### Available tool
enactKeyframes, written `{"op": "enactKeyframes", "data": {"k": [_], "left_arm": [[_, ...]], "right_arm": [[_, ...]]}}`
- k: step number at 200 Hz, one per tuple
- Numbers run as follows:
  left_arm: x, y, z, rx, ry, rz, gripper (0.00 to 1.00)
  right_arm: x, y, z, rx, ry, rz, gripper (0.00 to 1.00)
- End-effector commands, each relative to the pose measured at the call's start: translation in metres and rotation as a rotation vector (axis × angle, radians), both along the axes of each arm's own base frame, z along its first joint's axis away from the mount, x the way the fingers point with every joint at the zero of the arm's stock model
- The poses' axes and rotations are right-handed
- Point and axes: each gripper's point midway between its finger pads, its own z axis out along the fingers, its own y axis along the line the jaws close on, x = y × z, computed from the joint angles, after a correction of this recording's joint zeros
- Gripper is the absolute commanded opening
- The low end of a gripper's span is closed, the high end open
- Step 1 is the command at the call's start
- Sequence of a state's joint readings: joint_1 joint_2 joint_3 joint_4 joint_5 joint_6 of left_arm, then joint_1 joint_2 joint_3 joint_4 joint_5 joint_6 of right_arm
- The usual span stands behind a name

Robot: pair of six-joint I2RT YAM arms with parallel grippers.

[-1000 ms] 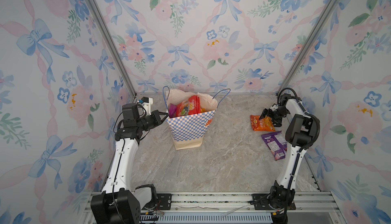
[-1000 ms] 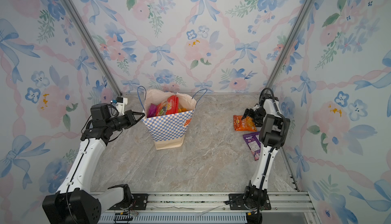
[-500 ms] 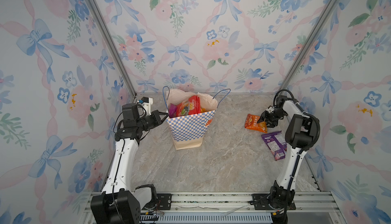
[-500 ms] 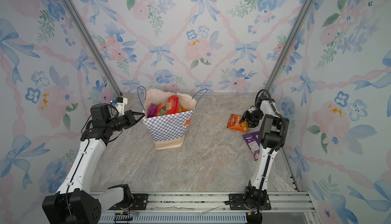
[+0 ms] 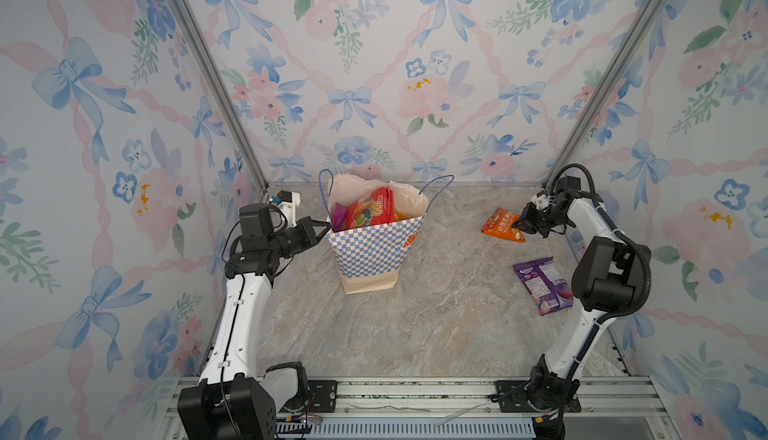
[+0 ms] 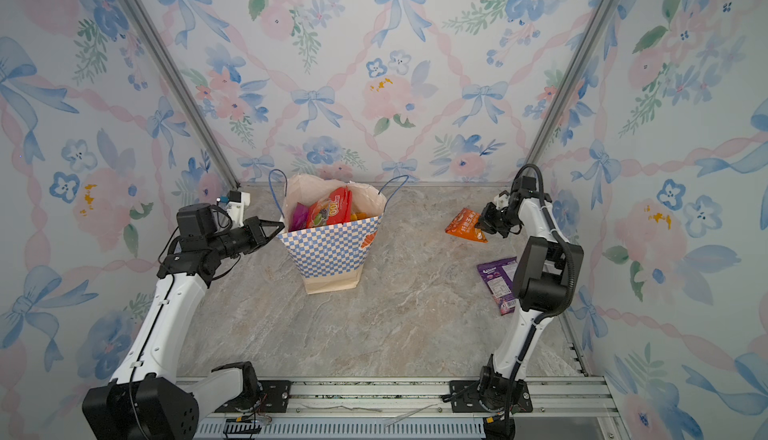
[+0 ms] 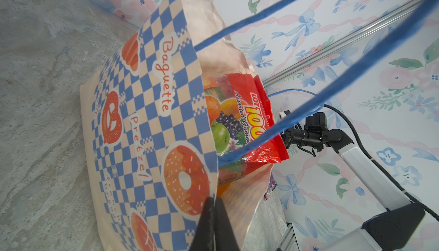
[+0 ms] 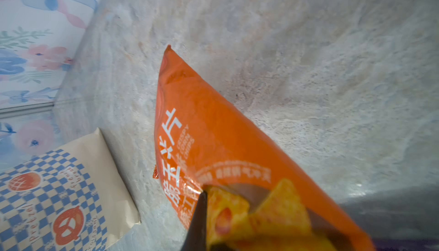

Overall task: Place the snacks into the paper bag
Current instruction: Pick up the snack from the top-right of the table, then place the snack in the paper bag.

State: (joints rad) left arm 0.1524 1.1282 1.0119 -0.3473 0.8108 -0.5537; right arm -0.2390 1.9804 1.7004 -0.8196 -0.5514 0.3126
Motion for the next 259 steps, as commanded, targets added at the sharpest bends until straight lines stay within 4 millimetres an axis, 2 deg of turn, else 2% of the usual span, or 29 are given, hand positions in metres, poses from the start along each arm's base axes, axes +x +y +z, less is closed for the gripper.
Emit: {"op": "enactKeyframes", "data": {"k": [1, 36, 68, 96, 108, 124, 146, 185, 210, 259], "left_arm": [[-0.006, -0.003, 0.038, 0.005, -0.130, -0.036, 0.00], [-0.005, -0.003, 0.040, -0.001, -0.130, -0.036, 0.00], [-0.006, -0.003, 0.040, -0.002, -0.127, -0.036, 0.00], [-0.007, -0.004, 0.041, -0.004, -0.129, -0.037, 0.00], [-0.007, -0.004, 0.040, -0.003, -0.128, -0.037, 0.00], [-0.008, -0.004, 0.039, -0.002, -0.128, -0.038, 0.00], [-0.009, -0.005, 0.040, -0.010, -0.127, -0.046, 0.00], [-0.009, -0.006, 0.042, -0.013, -0.129, -0.044, 0.00], [-0.009, -0.007, 0.043, -0.018, -0.123, -0.041, 0.00], [-0.011, -0.013, 0.041, -0.017, -0.116, -0.044, 0.00]], "right_arm": [[0.012, 0.017, 0.054, 0.073, -0.132, -0.004, 0.00], [0.006, 0.039, 0.137, 0.064, -0.285, 0.027, 0.00], [-0.021, 0.077, 0.239, 0.025, -0.487, 0.080, 0.00], [-0.058, 0.125, 0.327, -0.018, -0.671, 0.163, 0.00], [-0.074, 0.149, 0.355, -0.023, -0.730, 0.208, 0.00], [-0.092, 0.181, 0.378, -0.014, -0.792, 0.270, 0.00], [-0.107, 0.221, 0.388, 0.001, -0.838, 0.327, 0.00], [-0.122, 0.296, 0.364, -0.040, -0.839, 0.450, 0.00], [-0.116, 0.336, 0.345, -0.060, -0.825, 0.500, 0.00], [-0.092, 0.393, 0.295, -0.089, -0.757, 0.532, 0.00]]}}
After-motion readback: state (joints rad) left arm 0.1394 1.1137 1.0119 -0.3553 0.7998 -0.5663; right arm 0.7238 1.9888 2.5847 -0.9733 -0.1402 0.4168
